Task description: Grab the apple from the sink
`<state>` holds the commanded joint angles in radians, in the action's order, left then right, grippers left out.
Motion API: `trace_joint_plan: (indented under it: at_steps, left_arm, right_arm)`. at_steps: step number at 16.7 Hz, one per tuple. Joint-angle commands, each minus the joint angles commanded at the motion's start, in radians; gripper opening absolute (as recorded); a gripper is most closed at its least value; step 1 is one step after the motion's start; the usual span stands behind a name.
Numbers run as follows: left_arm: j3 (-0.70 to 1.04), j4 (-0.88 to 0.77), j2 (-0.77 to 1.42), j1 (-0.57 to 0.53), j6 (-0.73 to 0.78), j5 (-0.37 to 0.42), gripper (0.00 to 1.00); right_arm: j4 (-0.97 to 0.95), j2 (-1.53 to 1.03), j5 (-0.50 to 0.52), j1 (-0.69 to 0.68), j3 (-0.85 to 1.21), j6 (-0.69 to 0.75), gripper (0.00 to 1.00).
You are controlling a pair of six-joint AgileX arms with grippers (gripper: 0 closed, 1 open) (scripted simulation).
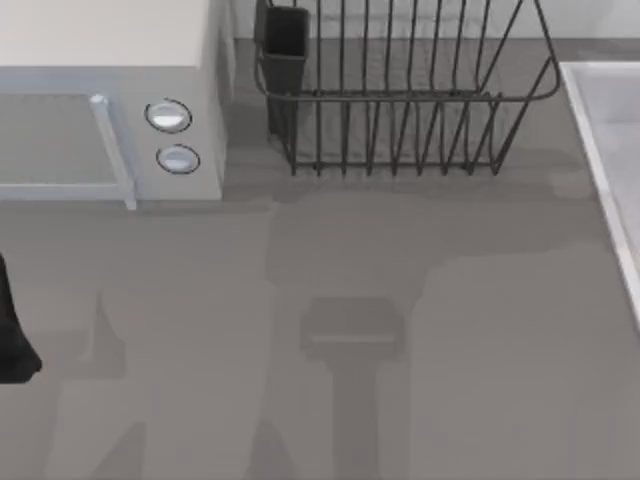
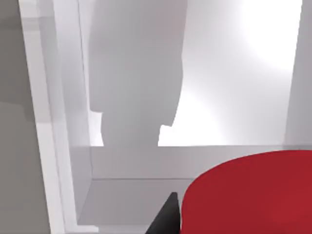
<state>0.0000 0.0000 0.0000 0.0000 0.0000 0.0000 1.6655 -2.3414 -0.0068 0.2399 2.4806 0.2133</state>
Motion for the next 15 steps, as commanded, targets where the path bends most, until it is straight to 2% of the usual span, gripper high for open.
trace_joint_plan:
  at_steps: [4, 11, 15]
  left_arm:
    - [0.0, 0.0, 0.0, 0.0, 0.0, 0.0, 1.0]
    - [0.0, 0.0, 0.0, 0.0, 0.0, 0.0, 1.0]
    - [0.0, 0.0, 0.0, 0.0, 0.0, 0.0, 1.0]
  right_arm:
    - [-0.057, 0.093, 0.004, -0.155, -0.156, -0.164, 0.0]
    - [-0.192, 0.32, 0.008, -0.538, -0.541, -0.54, 0.0]
    - [-0.245, 0.41, 0.008, -0.692, -0.697, -0.683, 0.0]
